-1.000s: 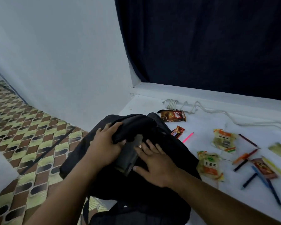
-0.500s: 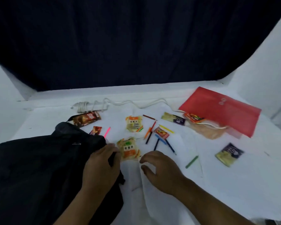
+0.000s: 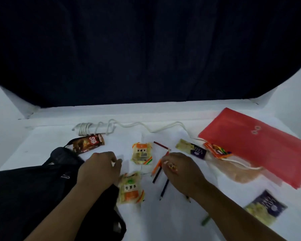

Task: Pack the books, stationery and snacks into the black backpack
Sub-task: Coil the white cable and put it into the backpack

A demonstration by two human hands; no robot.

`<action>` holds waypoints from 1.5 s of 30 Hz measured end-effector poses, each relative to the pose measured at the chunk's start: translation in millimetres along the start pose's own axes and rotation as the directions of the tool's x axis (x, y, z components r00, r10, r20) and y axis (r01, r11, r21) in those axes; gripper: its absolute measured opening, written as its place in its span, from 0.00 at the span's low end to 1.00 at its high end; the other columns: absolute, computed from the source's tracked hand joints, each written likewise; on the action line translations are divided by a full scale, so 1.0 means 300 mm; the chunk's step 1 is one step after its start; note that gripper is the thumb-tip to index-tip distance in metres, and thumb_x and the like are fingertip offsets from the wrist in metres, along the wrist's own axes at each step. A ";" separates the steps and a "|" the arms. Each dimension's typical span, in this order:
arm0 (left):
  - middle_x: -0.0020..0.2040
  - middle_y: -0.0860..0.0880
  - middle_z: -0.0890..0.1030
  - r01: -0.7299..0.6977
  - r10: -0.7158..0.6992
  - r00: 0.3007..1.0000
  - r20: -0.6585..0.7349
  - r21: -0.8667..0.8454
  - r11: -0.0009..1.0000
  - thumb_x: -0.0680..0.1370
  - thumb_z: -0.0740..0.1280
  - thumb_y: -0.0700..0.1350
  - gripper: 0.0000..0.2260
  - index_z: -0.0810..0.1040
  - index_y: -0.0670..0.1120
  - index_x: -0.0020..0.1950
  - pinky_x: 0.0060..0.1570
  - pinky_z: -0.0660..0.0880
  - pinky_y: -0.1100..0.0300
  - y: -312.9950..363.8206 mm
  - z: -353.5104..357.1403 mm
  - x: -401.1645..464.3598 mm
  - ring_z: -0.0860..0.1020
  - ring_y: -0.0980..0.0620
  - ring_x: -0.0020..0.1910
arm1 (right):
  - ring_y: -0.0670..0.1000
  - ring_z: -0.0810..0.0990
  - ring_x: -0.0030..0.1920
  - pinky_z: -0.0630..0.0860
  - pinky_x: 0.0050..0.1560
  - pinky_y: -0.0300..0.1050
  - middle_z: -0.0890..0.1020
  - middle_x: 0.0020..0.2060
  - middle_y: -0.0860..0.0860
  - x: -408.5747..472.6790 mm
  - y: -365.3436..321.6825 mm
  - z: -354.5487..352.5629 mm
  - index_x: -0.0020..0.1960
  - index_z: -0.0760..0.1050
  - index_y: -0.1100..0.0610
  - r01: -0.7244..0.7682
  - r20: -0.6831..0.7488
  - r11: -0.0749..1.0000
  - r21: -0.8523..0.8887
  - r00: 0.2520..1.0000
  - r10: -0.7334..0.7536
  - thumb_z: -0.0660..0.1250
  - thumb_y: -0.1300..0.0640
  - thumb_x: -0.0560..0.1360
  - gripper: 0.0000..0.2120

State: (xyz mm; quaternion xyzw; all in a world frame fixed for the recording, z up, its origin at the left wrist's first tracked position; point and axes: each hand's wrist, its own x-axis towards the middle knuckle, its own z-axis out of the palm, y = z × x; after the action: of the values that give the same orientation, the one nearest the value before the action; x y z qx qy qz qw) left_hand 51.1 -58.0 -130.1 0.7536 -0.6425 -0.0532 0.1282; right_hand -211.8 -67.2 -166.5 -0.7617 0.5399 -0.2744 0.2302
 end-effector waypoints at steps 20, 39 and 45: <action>0.80 0.49 0.52 0.131 -0.158 0.948 0.277 0.114 0.985 0.67 0.74 0.66 0.47 0.51 0.61 0.78 0.68 0.63 0.33 -0.437 0.052 0.702 0.56 0.37 0.77 | 0.49 0.69 0.68 0.73 0.63 0.51 0.69 0.70 0.44 0.779 -0.159 0.391 0.72 0.67 0.47 0.141 0.234 0.990 -0.006 0.963 -0.135 0.66 0.52 0.78 0.23; 0.55 0.58 0.75 -0.123 0.177 0.976 0.131 -0.343 0.931 0.53 0.81 0.65 0.40 0.71 0.64 0.62 0.46 0.71 0.65 -0.399 -0.014 0.640 0.70 0.63 0.54 | 0.34 0.72 0.59 0.68 0.59 0.26 0.71 0.61 0.31 0.715 -0.208 0.270 0.71 0.69 0.45 0.115 -0.067 0.972 0.206 0.992 -0.103 0.72 0.56 0.76 0.25; 0.47 0.59 0.79 -0.204 0.269 0.956 0.113 -0.403 0.892 0.60 0.79 0.63 0.30 0.71 0.61 0.57 0.44 0.79 0.55 -0.189 -0.097 0.446 0.78 0.59 0.44 | 0.45 0.73 0.64 0.71 0.63 0.35 0.74 0.64 0.39 0.447 -0.206 0.062 0.70 0.71 0.45 0.124 -0.160 0.977 0.176 0.982 -0.096 0.69 0.58 0.78 0.23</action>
State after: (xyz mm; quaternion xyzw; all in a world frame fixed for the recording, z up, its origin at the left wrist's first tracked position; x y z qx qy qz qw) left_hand 135.1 -177.6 -105.7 0.6222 -0.7147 -0.2255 0.2262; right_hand -120.7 -174.1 -117.7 -0.7429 0.4850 -0.3923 0.2429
